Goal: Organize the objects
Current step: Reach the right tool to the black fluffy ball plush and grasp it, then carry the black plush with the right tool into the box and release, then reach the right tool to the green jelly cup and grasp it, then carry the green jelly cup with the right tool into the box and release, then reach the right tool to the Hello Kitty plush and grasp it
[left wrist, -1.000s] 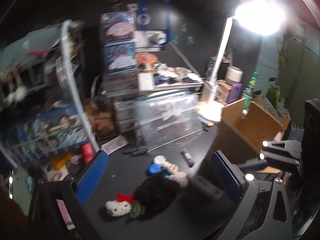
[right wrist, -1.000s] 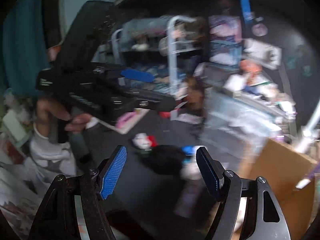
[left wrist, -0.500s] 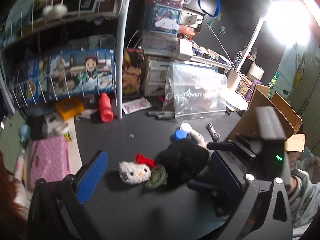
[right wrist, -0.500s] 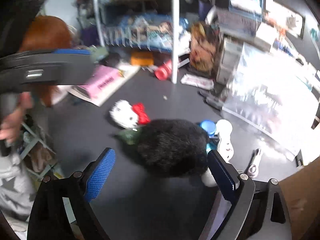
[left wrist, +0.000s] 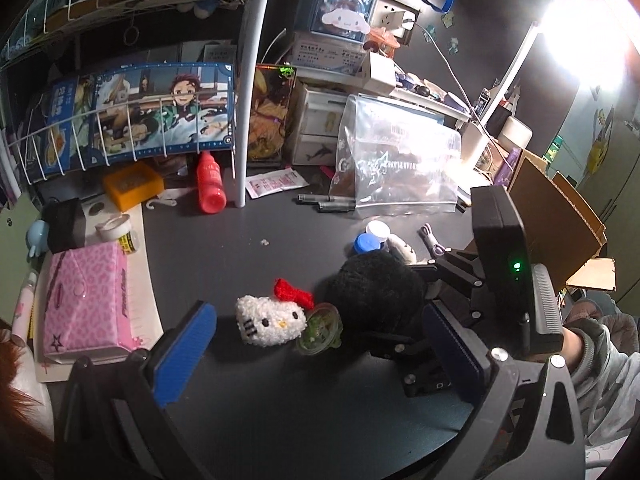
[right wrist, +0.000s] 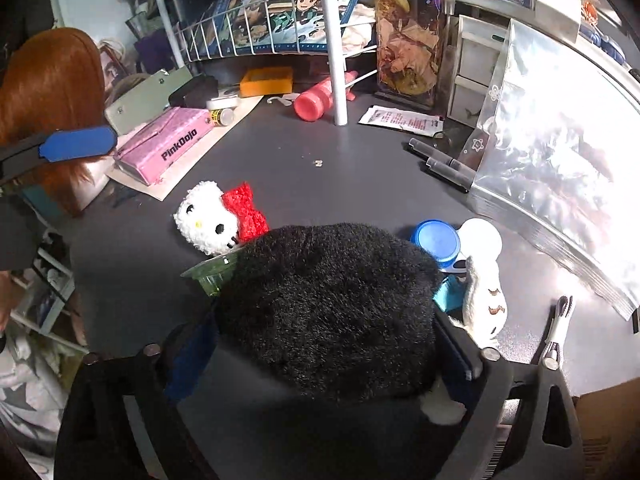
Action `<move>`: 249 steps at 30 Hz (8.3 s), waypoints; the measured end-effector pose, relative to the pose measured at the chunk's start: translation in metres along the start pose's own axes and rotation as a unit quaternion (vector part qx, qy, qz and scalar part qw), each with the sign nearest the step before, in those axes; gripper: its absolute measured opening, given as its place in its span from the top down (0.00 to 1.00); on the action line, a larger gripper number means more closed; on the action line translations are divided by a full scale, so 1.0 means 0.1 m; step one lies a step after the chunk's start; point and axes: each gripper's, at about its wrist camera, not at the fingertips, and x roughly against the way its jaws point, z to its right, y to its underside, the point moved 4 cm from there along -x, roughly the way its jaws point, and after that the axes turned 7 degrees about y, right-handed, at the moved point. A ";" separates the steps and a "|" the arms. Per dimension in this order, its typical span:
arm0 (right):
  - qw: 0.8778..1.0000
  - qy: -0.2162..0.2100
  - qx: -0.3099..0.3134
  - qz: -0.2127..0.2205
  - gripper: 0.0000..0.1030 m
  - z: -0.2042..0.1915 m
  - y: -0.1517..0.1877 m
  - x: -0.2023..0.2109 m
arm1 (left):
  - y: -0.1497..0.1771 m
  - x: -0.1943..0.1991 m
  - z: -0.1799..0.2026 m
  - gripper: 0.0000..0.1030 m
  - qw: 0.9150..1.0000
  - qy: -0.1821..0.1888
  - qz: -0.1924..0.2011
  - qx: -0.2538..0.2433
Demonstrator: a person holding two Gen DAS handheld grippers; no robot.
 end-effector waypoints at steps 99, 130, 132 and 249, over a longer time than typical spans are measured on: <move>0.979 0.121 -0.012 0.165 0.00 0.61 0.03 2.41 | -1.01 0.30 1.19 0.04 0.991 0.067 0.017 -0.115; 0.994 -0.037 0.096 -0.022 0.60 -0.60 -0.10 -0.11 | 0.22 0.07 -0.37 0.04 0.996 0.056 -0.019 0.069; 0.994 -0.041 0.097 -0.020 0.65 -0.61 -0.10 -0.10 | 0.22 0.06 -0.38 0.04 0.995 0.060 -0.020 0.073; 0.993 -0.014 0.113 -0.009 0.48 -0.77 -0.35 -0.31 | 0.14 -0.14 -0.64 0.12 0.995 0.041 -0.082 0.037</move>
